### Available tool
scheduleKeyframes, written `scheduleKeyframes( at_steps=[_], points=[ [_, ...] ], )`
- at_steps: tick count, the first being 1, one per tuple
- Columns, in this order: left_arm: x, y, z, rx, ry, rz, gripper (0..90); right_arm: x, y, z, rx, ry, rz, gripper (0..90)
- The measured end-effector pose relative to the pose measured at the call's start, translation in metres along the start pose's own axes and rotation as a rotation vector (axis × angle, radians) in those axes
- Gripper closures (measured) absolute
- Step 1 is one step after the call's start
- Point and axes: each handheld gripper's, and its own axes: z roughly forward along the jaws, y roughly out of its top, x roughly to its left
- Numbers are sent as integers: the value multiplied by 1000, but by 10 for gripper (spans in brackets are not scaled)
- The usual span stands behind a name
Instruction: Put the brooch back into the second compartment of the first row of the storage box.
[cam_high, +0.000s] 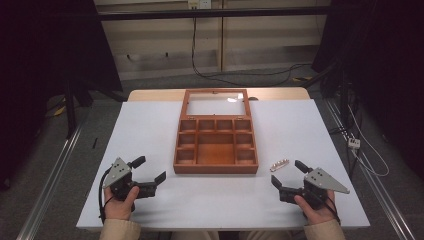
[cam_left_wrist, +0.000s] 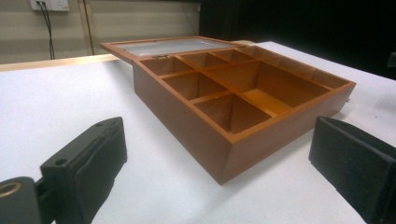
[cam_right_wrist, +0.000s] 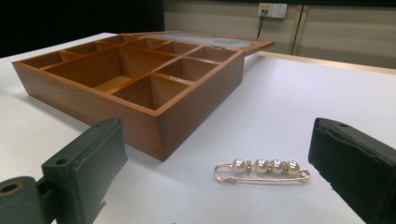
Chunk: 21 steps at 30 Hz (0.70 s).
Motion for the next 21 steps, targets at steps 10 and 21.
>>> scheduleKeyframes(
  at_steps=[10,21],
  points=[
    [0,2,3,-3,-8,4,40,-6,9,7,36,-59,-15,38],
    [0,2,8,2,-22,4,40,-20,15,30,184,-182,22,78]
  ],
)
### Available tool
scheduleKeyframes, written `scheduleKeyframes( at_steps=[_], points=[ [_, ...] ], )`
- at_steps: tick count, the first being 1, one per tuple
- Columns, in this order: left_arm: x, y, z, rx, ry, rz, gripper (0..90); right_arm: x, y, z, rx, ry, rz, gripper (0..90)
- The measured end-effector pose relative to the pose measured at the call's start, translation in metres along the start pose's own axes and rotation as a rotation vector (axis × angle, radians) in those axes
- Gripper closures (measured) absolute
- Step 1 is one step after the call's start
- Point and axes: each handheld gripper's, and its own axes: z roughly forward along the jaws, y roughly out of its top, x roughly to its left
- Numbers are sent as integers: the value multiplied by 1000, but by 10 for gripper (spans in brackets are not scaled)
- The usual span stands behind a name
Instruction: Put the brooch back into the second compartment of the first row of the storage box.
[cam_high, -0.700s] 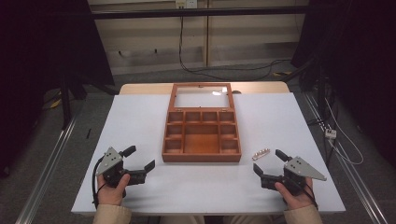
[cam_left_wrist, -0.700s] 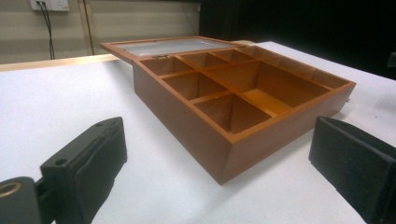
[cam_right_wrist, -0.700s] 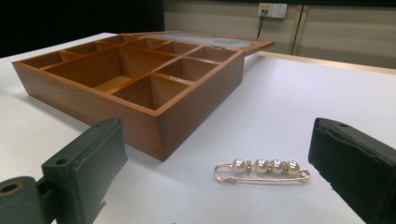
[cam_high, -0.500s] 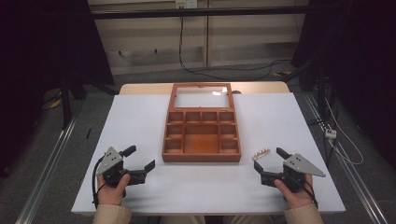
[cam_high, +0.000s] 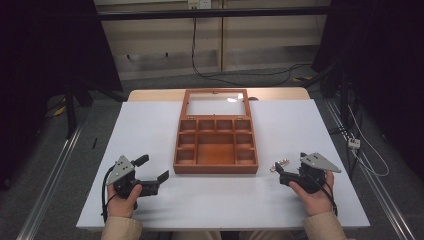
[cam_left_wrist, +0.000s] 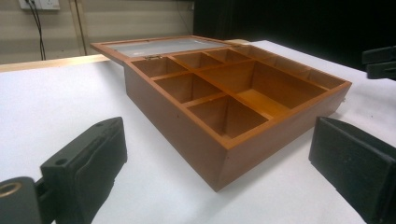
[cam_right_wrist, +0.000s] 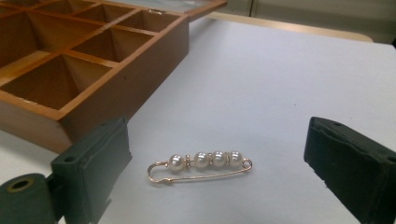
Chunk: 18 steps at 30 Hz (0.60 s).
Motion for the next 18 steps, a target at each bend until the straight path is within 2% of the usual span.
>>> scheduleKeyframes(
  at_steps=[3,6,8,10,14,15,17,18],
  points=[
    [0,0,-1,0,0,2,40,2,-1,18,75,-18,-5,98],
    [0,0,-1,3,-1,7,40,5,-2,26,109,-12,-6,115],
    [0,0,-2,8,-3,10,40,10,1,33,151,-27,-26,123],
    [0,0,-1,12,-6,15,41,12,3,38,170,-18,-16,153],
    [-1,0,-2,16,-10,19,40,15,3,42,210,-32,-39,178],
    [-1,-1,-2,17,-10,19,41,15,3,42,218,-25,-39,227],
    [0,-1,-3,20,-8,25,41,14,3,42,235,-26,-40,243],
    [0,-1,-3,22,-4,17,41,13,2,41,248,-32,-44,280]
  ],
)
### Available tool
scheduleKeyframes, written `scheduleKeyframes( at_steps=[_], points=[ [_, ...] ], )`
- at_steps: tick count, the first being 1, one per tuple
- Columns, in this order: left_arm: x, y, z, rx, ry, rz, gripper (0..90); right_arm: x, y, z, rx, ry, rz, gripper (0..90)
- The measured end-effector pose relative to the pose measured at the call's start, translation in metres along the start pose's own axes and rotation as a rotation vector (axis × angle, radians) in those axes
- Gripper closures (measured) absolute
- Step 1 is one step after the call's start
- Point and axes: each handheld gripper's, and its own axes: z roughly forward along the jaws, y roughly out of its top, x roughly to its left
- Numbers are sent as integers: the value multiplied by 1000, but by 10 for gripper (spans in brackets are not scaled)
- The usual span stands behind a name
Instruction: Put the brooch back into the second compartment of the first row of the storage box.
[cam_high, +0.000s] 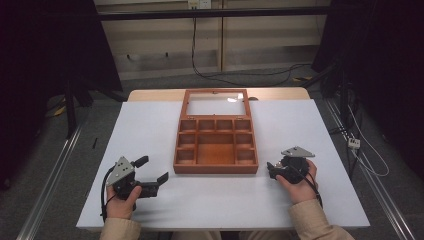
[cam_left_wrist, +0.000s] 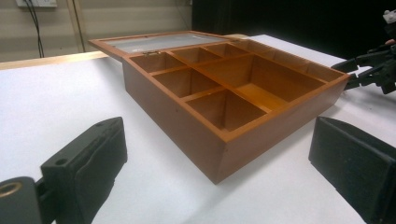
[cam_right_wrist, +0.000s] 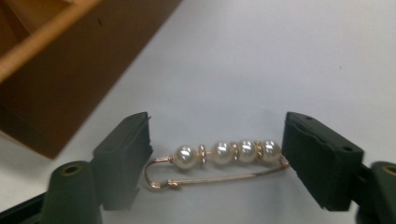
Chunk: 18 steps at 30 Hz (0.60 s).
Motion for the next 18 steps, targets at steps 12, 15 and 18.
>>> scheduleKeyframes(
  at_steps=[12,15,18],
  points=[
    [0,0,-2,-1,1,8,41,-12,-10,-12,26,37,63,534],
    [0,0,-2,-3,2,9,41,-17,-12,-14,20,40,70,627],
    [-1,0,-1,-1,1,6,41,-21,-12,-14,17,44,68,679]
  ],
)
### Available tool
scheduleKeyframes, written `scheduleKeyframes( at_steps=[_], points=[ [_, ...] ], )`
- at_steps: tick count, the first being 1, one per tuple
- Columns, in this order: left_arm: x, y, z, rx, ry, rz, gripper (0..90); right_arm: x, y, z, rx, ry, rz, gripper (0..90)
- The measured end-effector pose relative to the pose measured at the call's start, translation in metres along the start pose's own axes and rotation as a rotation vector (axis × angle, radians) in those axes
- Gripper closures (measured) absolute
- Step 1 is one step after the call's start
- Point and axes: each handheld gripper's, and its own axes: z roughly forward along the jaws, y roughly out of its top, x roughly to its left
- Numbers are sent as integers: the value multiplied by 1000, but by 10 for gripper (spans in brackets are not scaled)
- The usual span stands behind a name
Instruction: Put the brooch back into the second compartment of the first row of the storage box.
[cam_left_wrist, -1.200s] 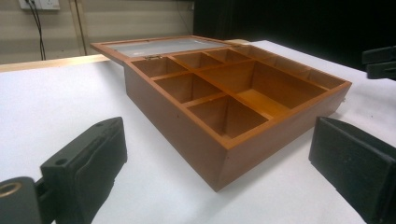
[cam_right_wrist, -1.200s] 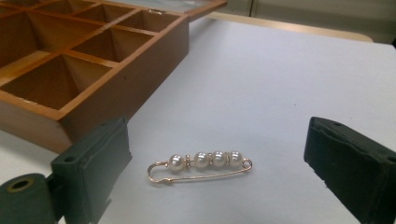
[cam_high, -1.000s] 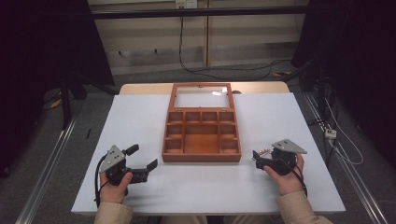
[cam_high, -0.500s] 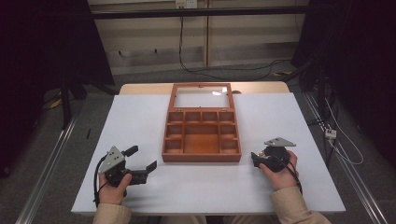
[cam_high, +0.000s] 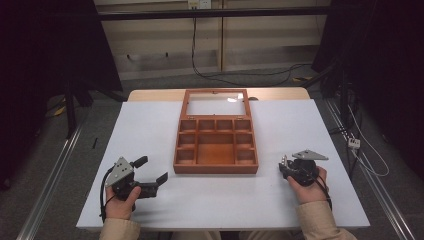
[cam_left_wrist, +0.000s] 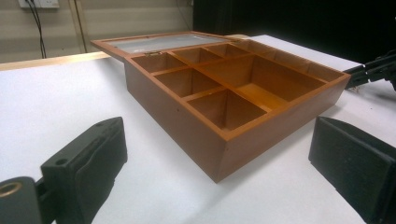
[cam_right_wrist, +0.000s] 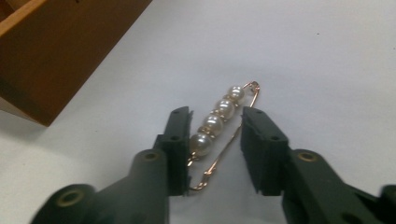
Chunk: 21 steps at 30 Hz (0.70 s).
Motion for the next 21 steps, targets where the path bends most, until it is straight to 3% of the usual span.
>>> scheduleKeyframes(
  at_steps=[1,2,4,6,10,16,17,21],
  points=[
    [0,0,0,0,0,1,42,-1,0,0,2,3,2,696],
    [0,0,0,-1,-2,2,42,-3,1,0,6,1,0,773],
    [-1,0,0,-1,0,3,42,-4,1,-1,7,-2,-1,803],
    [-1,0,1,-1,0,4,43,-7,0,0,1,12,25,805],
    [-1,1,1,2,1,15,44,-7,0,-1,2,14,24,806],
    [0,1,1,-8,-1,4,44,-13,1,-2,-14,49,54,806],
    [0,1,1,-7,-2,3,44,-14,1,-3,-23,72,65,806],
    [-1,1,1,-9,-2,-6,43,-13,4,-6,-37,86,58,805]
  ],
)
